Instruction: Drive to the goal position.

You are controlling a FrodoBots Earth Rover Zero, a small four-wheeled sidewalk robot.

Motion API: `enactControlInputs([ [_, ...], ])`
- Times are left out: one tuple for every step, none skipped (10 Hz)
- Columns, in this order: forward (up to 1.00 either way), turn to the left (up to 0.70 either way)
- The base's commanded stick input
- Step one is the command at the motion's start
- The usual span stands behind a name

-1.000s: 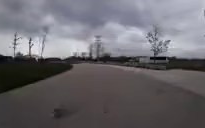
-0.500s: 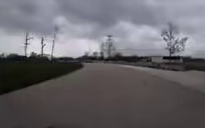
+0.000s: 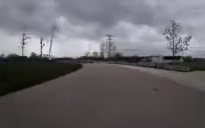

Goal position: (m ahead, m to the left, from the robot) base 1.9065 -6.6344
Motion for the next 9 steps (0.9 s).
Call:
enactControlInputs([
  [1.0, 0.0],
  [1.0, 0.0],
  [1.0, -0.06],
  [1.0, -0.25],
  [1.0, 0.0],
  [1.0, 0.0],
  [1.0, 0.0],
  [1.0, 0.0],
  [1.0, 0.0],
])
